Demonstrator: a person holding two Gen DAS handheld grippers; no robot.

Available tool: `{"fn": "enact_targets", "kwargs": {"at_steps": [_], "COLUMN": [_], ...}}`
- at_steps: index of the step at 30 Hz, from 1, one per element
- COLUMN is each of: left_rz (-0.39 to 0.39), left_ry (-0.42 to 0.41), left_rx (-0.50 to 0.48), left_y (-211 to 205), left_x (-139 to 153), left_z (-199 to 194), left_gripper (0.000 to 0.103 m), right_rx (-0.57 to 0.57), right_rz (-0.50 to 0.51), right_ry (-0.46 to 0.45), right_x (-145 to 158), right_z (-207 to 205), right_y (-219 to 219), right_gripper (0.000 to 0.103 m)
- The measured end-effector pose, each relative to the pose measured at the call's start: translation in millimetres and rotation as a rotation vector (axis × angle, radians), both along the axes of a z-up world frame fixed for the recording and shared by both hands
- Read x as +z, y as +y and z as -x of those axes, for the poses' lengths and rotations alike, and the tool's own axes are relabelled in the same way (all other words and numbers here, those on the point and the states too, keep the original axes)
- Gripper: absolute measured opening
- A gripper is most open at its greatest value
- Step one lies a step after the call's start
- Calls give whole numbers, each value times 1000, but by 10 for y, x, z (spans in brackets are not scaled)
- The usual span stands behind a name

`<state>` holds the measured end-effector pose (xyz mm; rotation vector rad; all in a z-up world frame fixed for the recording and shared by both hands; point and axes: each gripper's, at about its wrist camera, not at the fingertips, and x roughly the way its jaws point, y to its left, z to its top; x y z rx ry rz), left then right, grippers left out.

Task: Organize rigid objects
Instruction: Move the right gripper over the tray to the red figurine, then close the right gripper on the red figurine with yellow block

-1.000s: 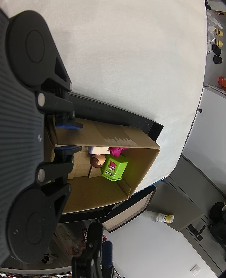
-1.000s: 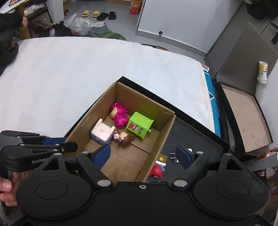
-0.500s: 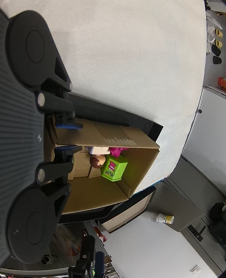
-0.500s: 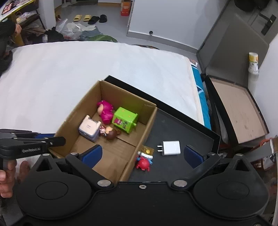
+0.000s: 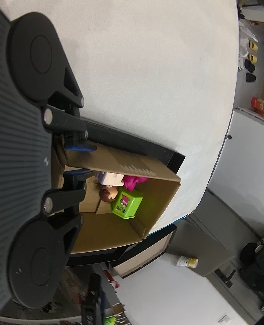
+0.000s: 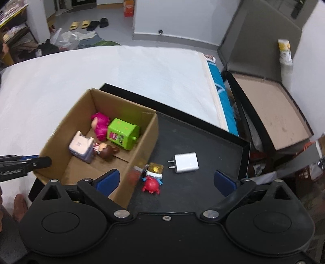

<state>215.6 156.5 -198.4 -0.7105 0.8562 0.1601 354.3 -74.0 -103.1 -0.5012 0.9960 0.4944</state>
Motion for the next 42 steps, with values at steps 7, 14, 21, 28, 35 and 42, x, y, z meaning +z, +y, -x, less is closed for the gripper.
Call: {"fn": "enact_targets", "kwargs": {"at_steps": [7, 14, 21, 28, 35, 42], "left_rz": [-5, 3, 10, 15, 16, 15], "left_ry": [-1, 2, 1, 0, 0, 0], "left_rx": [24, 46, 49, 50, 50, 45], "left_y": [34, 42, 36, 53, 57, 48], "left_x": [19, 24, 20, 2, 2, 5], "left_z": [18, 43, 44, 56, 54, 46], "left_gripper": [16, 16, 17, 17, 17, 17], "right_rx": [-82, -141, -175, -178, -209, -256], "right_rz": [-36, -78, -107, -113, -144, -218], "right_ry": [92, 166, 214, 239, 286, 346], "right_x": [-260, -529, -778, -986, -1177, -1311], "right_z": [-173, -302, -413, -506, -615, -694], "right_y": [-132, -180, -200, -136, -137, -254], "right_gripper": [70, 53, 48, 46, 42, 37]}}
